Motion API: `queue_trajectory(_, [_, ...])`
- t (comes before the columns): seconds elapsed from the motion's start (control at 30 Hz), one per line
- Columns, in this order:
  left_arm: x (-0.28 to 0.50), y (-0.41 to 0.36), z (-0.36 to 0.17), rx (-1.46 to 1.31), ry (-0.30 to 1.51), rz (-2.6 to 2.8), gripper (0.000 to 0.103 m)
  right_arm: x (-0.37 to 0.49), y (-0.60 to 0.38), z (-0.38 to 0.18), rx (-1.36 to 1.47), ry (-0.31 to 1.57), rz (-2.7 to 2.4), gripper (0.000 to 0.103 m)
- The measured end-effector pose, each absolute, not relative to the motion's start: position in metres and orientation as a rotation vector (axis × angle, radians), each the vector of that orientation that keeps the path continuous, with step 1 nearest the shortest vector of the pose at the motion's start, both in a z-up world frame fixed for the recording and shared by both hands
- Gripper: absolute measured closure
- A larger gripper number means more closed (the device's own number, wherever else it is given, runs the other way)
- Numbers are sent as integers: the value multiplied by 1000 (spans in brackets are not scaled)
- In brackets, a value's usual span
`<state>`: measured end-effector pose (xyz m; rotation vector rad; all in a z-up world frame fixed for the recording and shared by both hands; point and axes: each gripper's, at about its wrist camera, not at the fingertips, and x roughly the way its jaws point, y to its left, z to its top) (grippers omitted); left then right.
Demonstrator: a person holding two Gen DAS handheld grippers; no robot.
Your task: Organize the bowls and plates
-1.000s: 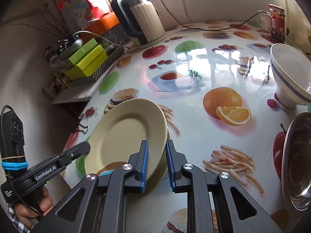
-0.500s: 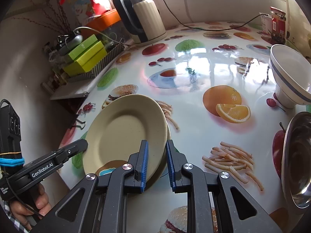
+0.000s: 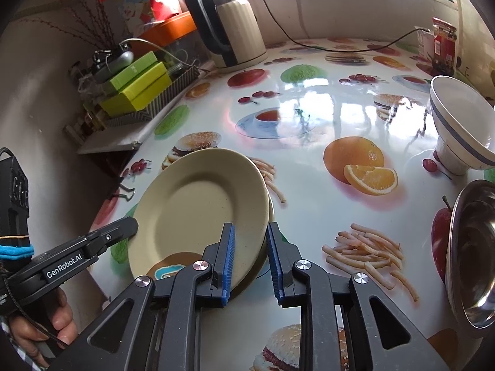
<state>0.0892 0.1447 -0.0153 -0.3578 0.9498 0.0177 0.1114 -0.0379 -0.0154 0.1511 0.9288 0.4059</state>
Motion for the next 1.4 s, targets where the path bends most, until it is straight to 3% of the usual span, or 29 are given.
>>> queue_trajectory(0.33, [86, 137, -11, -289, 936, 44, 94, 111, -37, -15, 143, 928, 400, 79])
queue_trajectory(0.8, [82, 125, 0, -204, 896, 68, 87, 109, -41, -12, 151, 913, 390, 65])
queue_trajectory(0.93, [80, 119, 8, -182, 874, 69, 80, 107, -44, -7, 141, 893, 371, 60])
queue_trajectory(1.1, [76, 108, 18, -140, 839, 64, 80, 102, -49, 4, 120, 856, 353, 50])
queue_trajectory(1.4, [75, 81, 33, -97, 811, 9, 80, 89, -67, 23, 101, 800, 305, 46])
